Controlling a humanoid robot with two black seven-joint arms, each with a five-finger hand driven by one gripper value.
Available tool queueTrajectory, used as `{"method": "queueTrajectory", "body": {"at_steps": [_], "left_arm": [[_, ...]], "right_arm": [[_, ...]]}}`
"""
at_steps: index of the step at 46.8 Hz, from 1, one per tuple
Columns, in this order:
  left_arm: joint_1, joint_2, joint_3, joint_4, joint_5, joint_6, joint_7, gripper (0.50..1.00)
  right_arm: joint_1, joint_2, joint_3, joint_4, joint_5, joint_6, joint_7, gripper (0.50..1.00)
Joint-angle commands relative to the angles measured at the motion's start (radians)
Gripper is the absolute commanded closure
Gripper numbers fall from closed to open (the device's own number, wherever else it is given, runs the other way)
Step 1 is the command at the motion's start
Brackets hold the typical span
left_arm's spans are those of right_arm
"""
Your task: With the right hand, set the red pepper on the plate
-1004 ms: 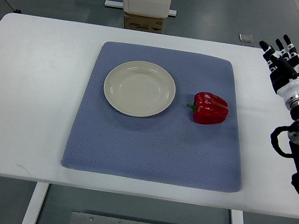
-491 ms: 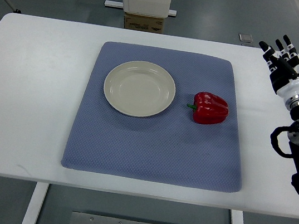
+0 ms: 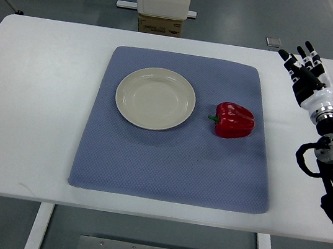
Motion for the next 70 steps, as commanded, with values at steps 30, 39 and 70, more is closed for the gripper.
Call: {"method": "queueTrajectory", "body": {"at_steps": [30, 39, 70], "left_arm": [[0.0, 0.0, 0.0, 0.0, 0.0, 0.0, 0.0, 0.5], [0.0, 0.0, 0.0, 0.0, 0.0, 0.0, 0.0, 0.5], [0.0, 0.0, 0.0, 0.0, 0.0, 0.0, 0.0, 0.5]], "right_arm": [[0.0, 0.0, -0.039, -0.002, 0.001, 0.001, 0.002, 0.5], [0.002, -0.002, -0.037, -0.006, 0.006, 0.0, 0.002, 0.5], [0.025, -0.002, -0.039, -0.028, 0.054, 0.001, 0.003, 0.5]]}}
